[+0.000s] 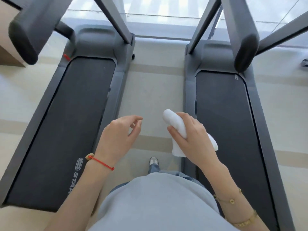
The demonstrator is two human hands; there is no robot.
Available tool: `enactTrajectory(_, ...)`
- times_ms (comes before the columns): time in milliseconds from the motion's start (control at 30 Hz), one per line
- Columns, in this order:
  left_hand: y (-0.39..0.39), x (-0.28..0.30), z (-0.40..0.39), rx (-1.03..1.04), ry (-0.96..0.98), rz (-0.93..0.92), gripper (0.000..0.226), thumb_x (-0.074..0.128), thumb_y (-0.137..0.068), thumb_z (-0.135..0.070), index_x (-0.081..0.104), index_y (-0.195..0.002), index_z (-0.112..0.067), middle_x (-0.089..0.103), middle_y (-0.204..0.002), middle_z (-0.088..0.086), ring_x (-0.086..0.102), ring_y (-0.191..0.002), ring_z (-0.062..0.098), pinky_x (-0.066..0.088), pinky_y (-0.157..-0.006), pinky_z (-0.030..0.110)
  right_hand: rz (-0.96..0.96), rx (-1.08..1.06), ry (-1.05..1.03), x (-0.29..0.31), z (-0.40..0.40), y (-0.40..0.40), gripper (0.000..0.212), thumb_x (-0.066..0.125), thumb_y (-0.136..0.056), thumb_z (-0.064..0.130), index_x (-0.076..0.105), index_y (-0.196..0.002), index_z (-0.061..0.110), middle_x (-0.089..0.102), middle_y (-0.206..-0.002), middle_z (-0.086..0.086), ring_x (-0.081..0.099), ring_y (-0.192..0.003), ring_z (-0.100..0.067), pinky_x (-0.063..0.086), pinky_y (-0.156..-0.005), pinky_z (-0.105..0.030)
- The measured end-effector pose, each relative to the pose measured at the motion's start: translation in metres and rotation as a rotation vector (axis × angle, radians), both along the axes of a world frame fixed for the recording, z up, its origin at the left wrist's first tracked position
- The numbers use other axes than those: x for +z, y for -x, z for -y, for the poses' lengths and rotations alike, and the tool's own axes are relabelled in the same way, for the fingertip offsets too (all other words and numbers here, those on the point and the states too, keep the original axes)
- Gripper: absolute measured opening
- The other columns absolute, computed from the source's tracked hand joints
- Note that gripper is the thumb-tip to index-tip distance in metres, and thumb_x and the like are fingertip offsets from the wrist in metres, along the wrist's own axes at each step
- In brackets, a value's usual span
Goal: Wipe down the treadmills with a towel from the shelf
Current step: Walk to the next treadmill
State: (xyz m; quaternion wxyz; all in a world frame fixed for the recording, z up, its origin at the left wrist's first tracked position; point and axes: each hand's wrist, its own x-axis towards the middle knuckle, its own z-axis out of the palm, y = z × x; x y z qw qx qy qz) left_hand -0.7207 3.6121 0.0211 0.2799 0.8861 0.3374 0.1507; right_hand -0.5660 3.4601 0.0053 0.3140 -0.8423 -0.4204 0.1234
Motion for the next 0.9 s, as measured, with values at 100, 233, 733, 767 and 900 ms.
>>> enactTrajectory(100, -0.050, 0.006, -0.024, -0.078, -0.029, 0.001, 0.023, 0.056, -0.099, -0.025, 0.072, -0.113, -0.016, 0.073, -0.096, -0.002, 0.066, -0.081, 0.012, 0.058, -0.078, 0.037, 0.015, -0.053, -0.023, 0.006, -0.017, -0.038, 0.038, 0.051, -0.094, 0.046, 0.052, -0.123, 0.021, 0.061, -0.108, 0.007, 0.053, -0.093, -0.016, 0.044, -0.088, -0.039)
enactTrajectory(233, -0.104, 0.011, -0.046, -0.142, -0.037, 0.013, 0.021, 0.056, -0.099, -0.027, 0.072, -0.111, -0.020, 0.072, -0.093, -0.006, 0.061, -0.078, 0.008, 0.056, -0.078, 0.036, 0.037, -0.134, -0.042, 0.009, -0.031, -0.079, 0.042, 0.049, -0.094, 0.050, 0.051, -0.126, 0.022, 0.061, -0.112, 0.007, 0.053, -0.093, -0.013, 0.045, -0.088, -0.036)
enactTrajectory(733, -0.283, -0.007, -0.099, -0.485, -0.016, 0.010, 0.019, 0.056, -0.099, -0.023, 0.073, -0.107, -0.020, 0.071, -0.093, -0.007, 0.057, -0.077, 0.006, 0.056, -0.077, 0.036, -0.051, -0.463, 0.028, -0.012, -0.040, -0.184, 0.047, 0.047, -0.093, 0.052, 0.051, -0.129, 0.022, 0.060, -0.114, 0.006, 0.055, -0.099, -0.018, 0.043, -0.092, -0.040)
enactTrajectory(767, -0.297, -0.008, -0.102, -0.508, -0.013, 0.015, 0.019, 0.056, -0.099, -0.023, 0.073, -0.107, -0.019, 0.072, -0.093, -0.007, 0.057, -0.077, 0.006, 0.056, -0.077, 0.036, -0.053, -0.483, 0.033, -0.013, -0.043, -0.192, 0.047, 0.047, -0.093, 0.052, 0.051, -0.129, 0.023, 0.060, -0.113, 0.006, 0.054, -0.098, -0.018, 0.043, -0.092, -0.039)
enactTrajectory(900, -0.350, -0.009, -0.113, -0.588, -0.024, 0.041, 0.017, 0.059, -0.098, -0.020, 0.074, -0.105, -0.017, 0.074, -0.095, -0.006, 0.063, -0.080, 0.011, 0.056, -0.076, 0.038, -0.024, -0.537, 0.067, -0.015, -0.054, -0.223, 0.042, 0.050, -0.092, 0.052, 0.052, -0.126, 0.027, 0.060, -0.110, 0.011, 0.052, -0.092, -0.012, 0.042, -0.086, -0.029)
